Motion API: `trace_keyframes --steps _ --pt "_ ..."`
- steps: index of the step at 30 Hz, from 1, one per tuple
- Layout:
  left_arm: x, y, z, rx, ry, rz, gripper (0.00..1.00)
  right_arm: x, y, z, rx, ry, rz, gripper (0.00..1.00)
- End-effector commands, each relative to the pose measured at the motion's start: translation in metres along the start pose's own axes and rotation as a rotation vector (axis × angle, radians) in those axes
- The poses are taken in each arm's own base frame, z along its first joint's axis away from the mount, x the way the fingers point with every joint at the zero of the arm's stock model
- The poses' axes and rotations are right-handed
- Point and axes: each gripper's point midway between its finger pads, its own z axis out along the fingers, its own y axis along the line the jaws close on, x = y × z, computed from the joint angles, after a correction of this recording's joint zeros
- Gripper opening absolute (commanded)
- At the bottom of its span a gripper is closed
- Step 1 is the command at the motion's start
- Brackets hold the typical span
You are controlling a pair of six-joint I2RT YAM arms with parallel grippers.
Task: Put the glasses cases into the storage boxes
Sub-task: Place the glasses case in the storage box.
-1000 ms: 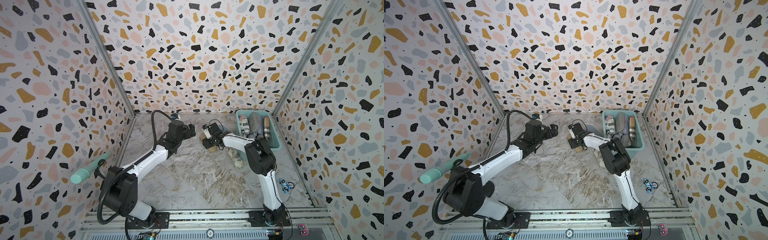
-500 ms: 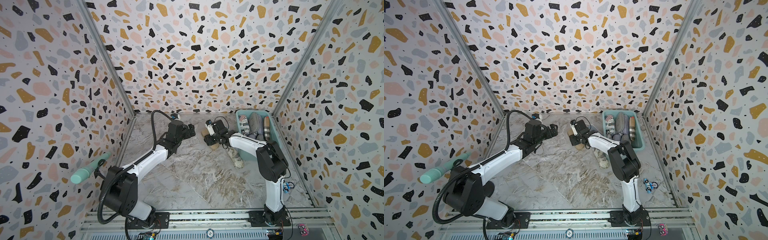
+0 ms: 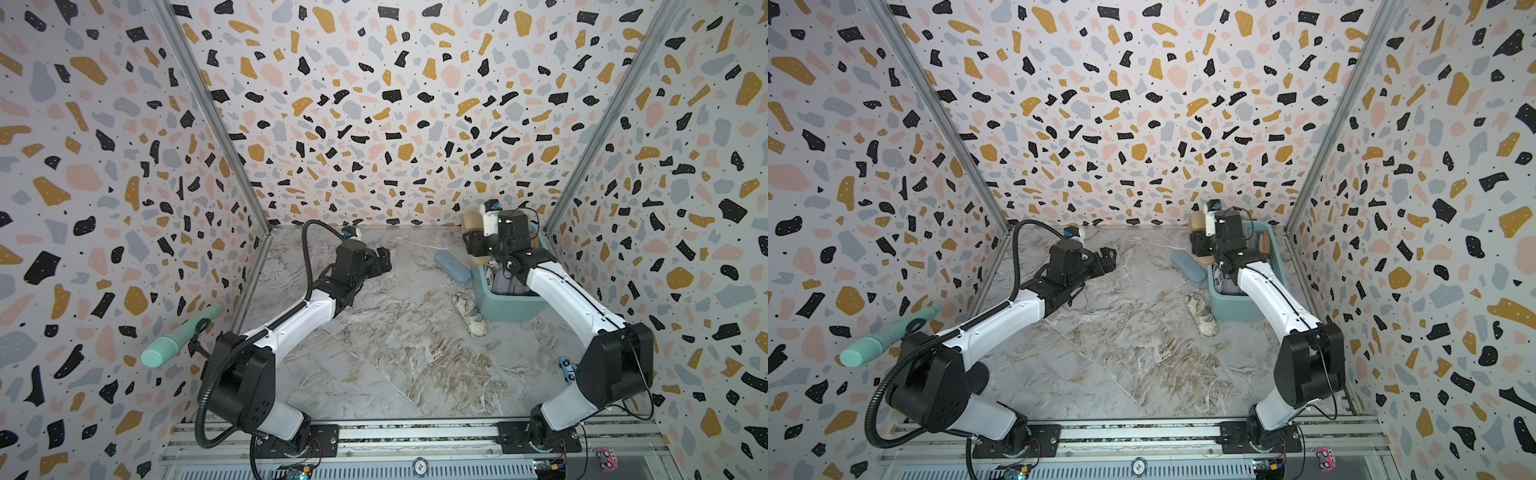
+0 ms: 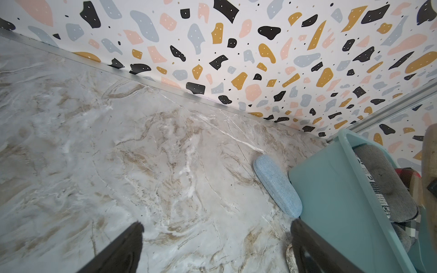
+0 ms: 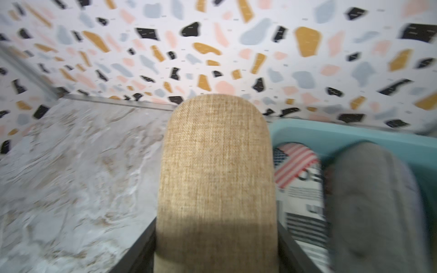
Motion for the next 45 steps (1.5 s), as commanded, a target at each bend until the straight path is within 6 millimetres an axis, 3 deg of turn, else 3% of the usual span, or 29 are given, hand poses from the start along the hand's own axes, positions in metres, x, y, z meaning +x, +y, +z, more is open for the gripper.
trace_keyframes --steps 1,6,11,15,22,34,45 --pt "-0.015 -0.008 -0.005 0.037 -0.045 -0.017 0.98 0.0 -0.049 -0.016 0.112 -0.024 0.101 0.55" --pt "-0.013 -0.008 -0.004 0.043 -0.04 -0.021 0.97 0.029 -0.103 -0.035 0.283 -0.014 0.209 0.55" --pt "-0.012 -0.008 -0.003 0.041 -0.039 -0.025 0.97 0.061 -0.123 -0.053 0.384 0.028 0.22 0.56" --pt "-0.011 -0.009 -0.002 0.046 -0.034 -0.029 0.97 0.075 -0.14 -0.068 0.463 0.032 0.225 0.57" --pt "-0.01 -0.009 -0.001 0.051 -0.029 -0.034 0.97 0.09 -0.151 -0.077 0.496 0.072 0.236 0.63" --pt "-0.013 -0.008 -0.004 0.042 -0.041 -0.025 0.97 0.096 -0.146 -0.065 0.456 0.124 0.218 0.75" --pt "-0.016 -0.01 -0.006 0.047 -0.047 -0.025 0.97 0.078 -0.135 -0.074 0.454 0.067 0.195 0.79"
